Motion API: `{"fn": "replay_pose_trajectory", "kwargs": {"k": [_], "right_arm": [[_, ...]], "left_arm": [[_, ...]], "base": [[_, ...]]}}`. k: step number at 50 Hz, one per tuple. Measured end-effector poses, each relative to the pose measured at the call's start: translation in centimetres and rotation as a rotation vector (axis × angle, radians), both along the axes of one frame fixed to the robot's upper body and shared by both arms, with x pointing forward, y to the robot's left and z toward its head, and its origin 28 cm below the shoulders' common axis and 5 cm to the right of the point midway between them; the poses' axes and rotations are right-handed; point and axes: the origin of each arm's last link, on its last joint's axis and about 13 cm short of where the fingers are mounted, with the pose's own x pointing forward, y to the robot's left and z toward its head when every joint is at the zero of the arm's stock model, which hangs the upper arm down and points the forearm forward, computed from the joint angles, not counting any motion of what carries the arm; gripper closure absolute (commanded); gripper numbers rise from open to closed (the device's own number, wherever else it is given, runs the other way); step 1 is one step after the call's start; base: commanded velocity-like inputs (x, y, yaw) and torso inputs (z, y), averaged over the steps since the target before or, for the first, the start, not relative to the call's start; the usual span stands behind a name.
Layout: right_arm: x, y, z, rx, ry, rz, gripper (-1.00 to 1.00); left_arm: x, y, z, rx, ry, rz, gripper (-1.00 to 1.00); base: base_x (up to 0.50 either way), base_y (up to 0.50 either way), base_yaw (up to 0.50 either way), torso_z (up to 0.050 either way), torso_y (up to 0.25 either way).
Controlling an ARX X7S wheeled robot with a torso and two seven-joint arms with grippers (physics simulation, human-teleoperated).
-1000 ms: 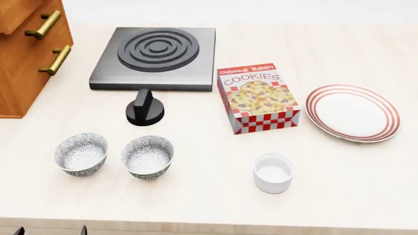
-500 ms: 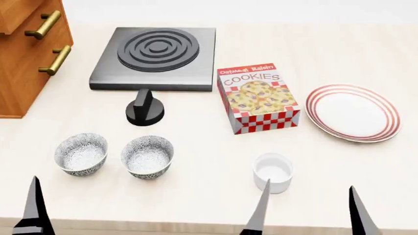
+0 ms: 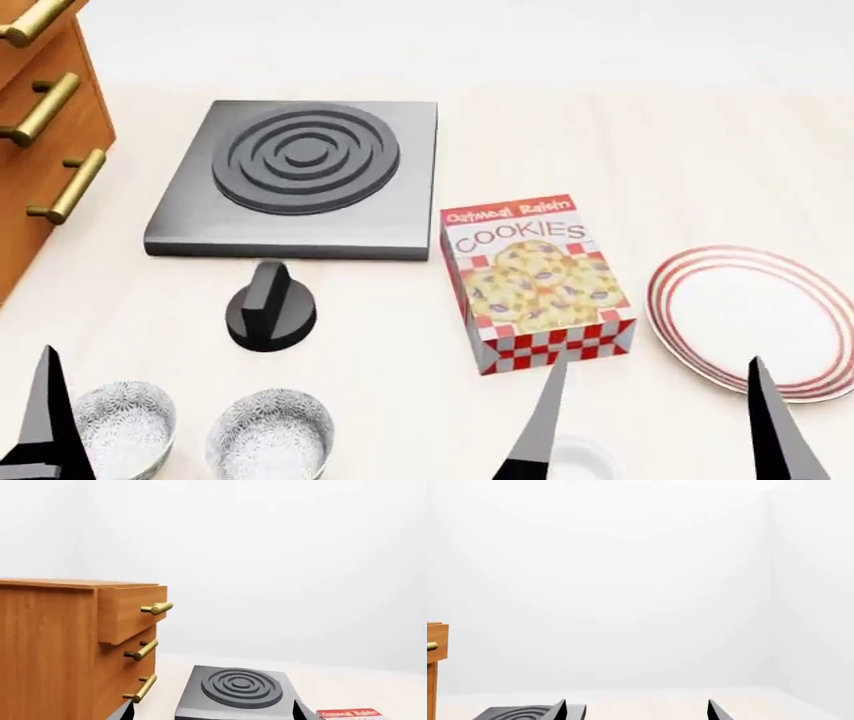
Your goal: Pick the akita bowl from table center and place it on the plate.
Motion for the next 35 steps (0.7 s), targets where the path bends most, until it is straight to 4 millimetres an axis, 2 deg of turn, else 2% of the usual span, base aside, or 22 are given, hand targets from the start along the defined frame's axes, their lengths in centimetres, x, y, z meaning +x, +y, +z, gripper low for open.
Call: {"fn": "replay_pose_trajectory", "kwargs": {"k": [12, 20, 35], "right_arm": [[-0.24, -0.10, 0.30, -0.001, 0.000, -0.006, -1.00], [-0.40, -0.15, 0.37, 0.005, -0.005, -0.003, -1.00], [-0.69, -0.17, 0.54, 0.038, -0.020, 0.016, -1.00]], "left_arm": [[-0.14, 0.00, 0.26, -0.001, 0.002, 0.007, -1.00], [-0.19, 0.05, 0.44, -0.003, 0.004, 0.013, -1.00], [-0.21, 0.23, 0.36, -0.005, 0.008, 0.022, -1.00]], "base": [[0.50, 0.00, 0.00, 0.000, 0.000], [0.02, 0.00, 0.00, 0.000, 0.002], [0.00, -0.50, 0.00, 0.000, 0.000]]}}
